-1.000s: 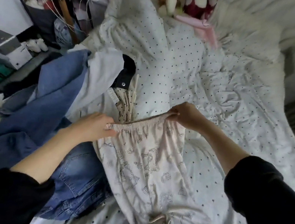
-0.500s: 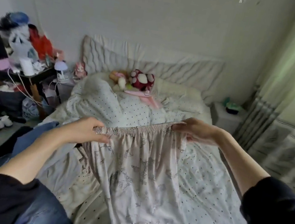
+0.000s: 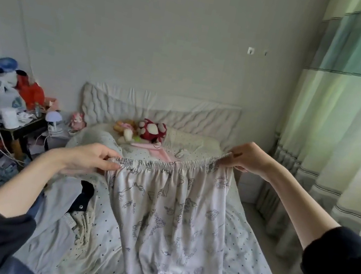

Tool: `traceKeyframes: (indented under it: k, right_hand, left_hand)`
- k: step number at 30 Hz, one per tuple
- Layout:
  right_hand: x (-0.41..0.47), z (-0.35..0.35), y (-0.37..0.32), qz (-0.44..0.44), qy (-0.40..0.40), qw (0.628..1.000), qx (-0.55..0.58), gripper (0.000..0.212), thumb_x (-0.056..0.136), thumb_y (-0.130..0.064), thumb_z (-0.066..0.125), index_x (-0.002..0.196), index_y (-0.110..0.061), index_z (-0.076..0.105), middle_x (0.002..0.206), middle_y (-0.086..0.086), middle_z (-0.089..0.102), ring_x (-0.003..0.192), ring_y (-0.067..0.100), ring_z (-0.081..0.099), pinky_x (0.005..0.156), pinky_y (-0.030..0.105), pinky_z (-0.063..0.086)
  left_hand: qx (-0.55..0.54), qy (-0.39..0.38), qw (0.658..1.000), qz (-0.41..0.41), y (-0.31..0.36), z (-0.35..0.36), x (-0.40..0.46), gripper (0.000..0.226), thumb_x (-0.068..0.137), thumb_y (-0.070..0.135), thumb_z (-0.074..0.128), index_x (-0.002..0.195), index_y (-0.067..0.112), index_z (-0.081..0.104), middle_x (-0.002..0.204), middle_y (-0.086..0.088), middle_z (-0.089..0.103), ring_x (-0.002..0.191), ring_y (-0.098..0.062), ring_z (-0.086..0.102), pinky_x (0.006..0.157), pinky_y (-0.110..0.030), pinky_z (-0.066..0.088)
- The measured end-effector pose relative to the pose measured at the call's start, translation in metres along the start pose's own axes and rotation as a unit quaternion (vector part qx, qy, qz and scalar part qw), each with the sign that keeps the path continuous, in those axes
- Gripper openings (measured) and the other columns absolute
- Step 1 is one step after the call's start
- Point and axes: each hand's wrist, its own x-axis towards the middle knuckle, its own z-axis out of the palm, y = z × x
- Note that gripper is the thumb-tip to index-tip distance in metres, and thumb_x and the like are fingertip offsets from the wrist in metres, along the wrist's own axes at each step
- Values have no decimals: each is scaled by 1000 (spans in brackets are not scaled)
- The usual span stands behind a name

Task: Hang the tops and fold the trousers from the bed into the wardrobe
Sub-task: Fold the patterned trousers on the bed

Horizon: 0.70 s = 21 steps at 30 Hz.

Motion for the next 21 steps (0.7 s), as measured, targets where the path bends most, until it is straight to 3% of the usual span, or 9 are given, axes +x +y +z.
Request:
traceKeyframes:
  k: [3, 6, 8, 11, 14, 16, 18, 19, 21]
  right_hand:
    - [1, -1, 2, 51, -45, 993, 97, 14, 76, -7, 74, 66, -4, 66, 48, 0, 55, 44, 9, 46, 47, 18, 40]
    - [20, 7, 5, 101, -11, 973, 209, 15, 80, -2, 69, 88, 10, 66, 62, 7, 64, 49, 9, 61, 50, 16, 52]
    - [43, 15, 7, 128, 36, 960, 247, 8, 82, 0, 67, 82, 8, 65, 66, 11, 63, 48, 11, 63, 53, 21, 57]
    - [86, 27, 9, 180, 103, 950, 234, 19, 86, -1, 64, 67, 2, 59, 62, 12, 60, 44, 15, 61, 51, 25, 57]
    - [147, 11, 0, 161, 195, 951, 178, 26, 85, -7, 63, 60, -7, 59, 52, 6, 60, 41, 11, 58, 50, 20, 54]
    - [176, -14, -14, 94, 245, 954, 145, 27, 84, -10, 61, 58, -15, 56, 54, 5, 58, 50, 15, 54, 54, 26, 46]
    - [192, -40, -32, 24, 278, 948, 154, 24, 87, -13, 57, 64, -18, 53, 69, 8, 57, 59, 16, 47, 61, 30, 39]
    - [194, -53, -42, -12, 295, 939, 178, 20, 89, -13, 55, 69, -16, 54, 74, 8, 57, 62, 14, 45, 64, 29, 37]
    - [188, -76, -61, -76, 321, 916, 228, 11, 92, -12, 53, 84, -8, 59, 78, 2, 55, 70, 10, 47, 69, 23, 38]
  left_hand:
    - [189, 91, 978, 4, 5, 1, 16, 20, 82, 11, 69, 101, 9, 67, 97, 0, 68, 80, 3, 60, 78, -12, 45]
    - [262, 239, 935, -8, 11, -5, 41, 13, 75, 18, 77, 86, 16, 70, 91, -2, 65, 82, -13, 56, 65, -23, 39]
    - [258, 302, 918, -22, 14, -9, 61, 14, 75, 23, 77, 76, 15, 66, 82, -3, 61, 81, -19, 55, 61, -27, 35]
    - [227, 336, 913, -40, 19, -12, 91, 18, 82, 22, 70, 76, 7, 64, 63, -6, 60, 54, -15, 57, 51, -23, 37]
    - [60, 398, 915, -37, 36, -42, 135, 15, 87, 16, 65, 76, 7, 59, 68, -13, 67, 39, -7, 58, 53, -24, 54]
    - [-41, 458, 888, 8, 62, -67, 159, 15, 88, 15, 64, 78, 8, 56, 91, -22, 68, 48, -16, 63, 54, -31, 57]
    - [-37, 520, 852, 52, 97, -90, 172, 14, 88, 20, 63, 85, 8, 57, 108, -23, 64, 78, -30, 67, 69, -38, 57]
    - [-20, 540, 838, 70, 116, -97, 173, 19, 89, 22, 61, 95, 4, 58, 114, -22, 61, 95, -34, 63, 81, -36, 53]
    - [6, 558, 823, 107, 152, -107, 169, 34, 93, 23, 55, 118, 1, 52, 121, -20, 57, 112, -31, 53, 84, -27, 38]
